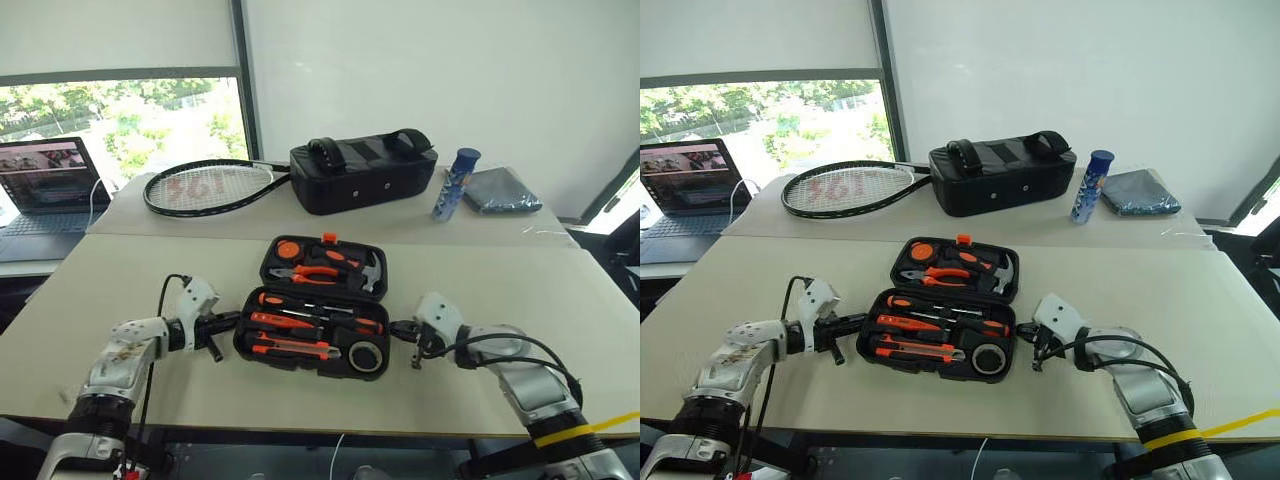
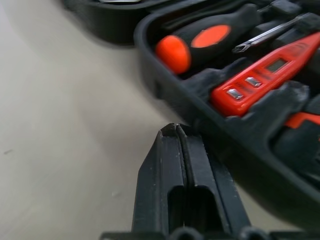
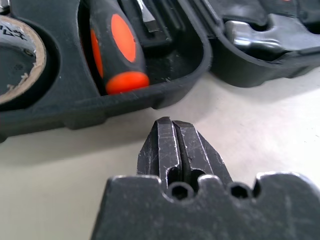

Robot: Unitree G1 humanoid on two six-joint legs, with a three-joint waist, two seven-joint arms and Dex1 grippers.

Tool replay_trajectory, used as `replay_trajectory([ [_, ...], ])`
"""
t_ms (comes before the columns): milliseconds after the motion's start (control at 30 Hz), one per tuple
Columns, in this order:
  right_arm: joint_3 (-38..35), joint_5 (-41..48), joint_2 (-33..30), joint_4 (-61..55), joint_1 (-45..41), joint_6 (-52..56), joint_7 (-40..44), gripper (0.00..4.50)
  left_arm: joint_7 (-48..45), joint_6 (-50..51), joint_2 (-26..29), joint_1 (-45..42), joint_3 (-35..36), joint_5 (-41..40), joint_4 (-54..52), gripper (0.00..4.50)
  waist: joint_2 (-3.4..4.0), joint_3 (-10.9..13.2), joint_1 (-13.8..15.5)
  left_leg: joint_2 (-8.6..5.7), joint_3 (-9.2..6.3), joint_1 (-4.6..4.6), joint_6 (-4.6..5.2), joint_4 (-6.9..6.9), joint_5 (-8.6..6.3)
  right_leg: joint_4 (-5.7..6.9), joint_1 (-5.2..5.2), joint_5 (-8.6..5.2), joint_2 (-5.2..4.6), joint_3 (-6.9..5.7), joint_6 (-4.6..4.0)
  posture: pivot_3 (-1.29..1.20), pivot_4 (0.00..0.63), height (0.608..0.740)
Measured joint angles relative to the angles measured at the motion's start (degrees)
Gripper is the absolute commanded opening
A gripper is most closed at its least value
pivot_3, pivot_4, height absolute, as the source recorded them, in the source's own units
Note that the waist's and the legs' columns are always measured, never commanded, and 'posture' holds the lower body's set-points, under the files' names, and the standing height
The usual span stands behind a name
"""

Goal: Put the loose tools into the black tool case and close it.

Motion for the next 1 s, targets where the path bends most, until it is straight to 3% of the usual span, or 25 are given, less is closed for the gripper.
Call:
replay_trajectory([
  [233,-1.3,0.6,-2.3,-8.0,4.5,6.7,0.4,0.0,-6.6,2.3,3.3,5.4,-1.0,-1.1,-8.3,0.04,0.0,0.0,0.1,0.01,-0.01,-0.01,0.01,-0.01,-0.01,-0.04,0.01,-0.02,-0.01,-0.03,0.01,0.0,0.15,0.74],
  [500,-1.9,2.8,-4.7,-23.4,13.8,16.3,0.4,0.0,-6.6,5.2,6.1,12.2,1.3,-2.7,-15.8,0.04,0.0,0.0,-0.2,0.06,-0.01,0.06,0.02,-0.02,-0.03,-0.04,0.05,-0.06,0.01,-0.02,0.01,0.0,0.15,0.74],
  [867,-4.1,5.0,-7.1,-28.6,19.5,17.9,0.3,0.0,-5.9,6.9,7.4,18.6,3.1,-5.1,-21.6,0.04,-0.08,-0.1,0.1,0.06,0.01,0.18,0.02,-0.02,-0.03,-0.05,0.15,-0.26,0.0,-0.03,0.33,0.0,0.15,0.74],
  [967,-6.8,7.9,-9.8,-28.0,21.2,17.9,3.5,0.74,-6.4,8.1,7.8,18.0,4.4,-6.7,-19.9,0.0,-0.1,-0.1,0.1,0.05,0.02,0.15,0.02,-0.02,-0.02,-0.05,0.13,-0.26,0.0,-0.02,0.33,0.0,0.15,0.74],
  [1000,-8.7,9.4,-10.8,-26.9,21.4,17.9,4.7,1.18,-7.1,9.3,8.4,17.6,5.5,-7.9,-18.8,0.26,-0.13,0.0,0.1,0.05,0.02,0.16,0.02,-0.01,-0.02,-0.05,0.12,-0.27,0.0,-0.02,0.34,0.0,0.15,0.74],
])
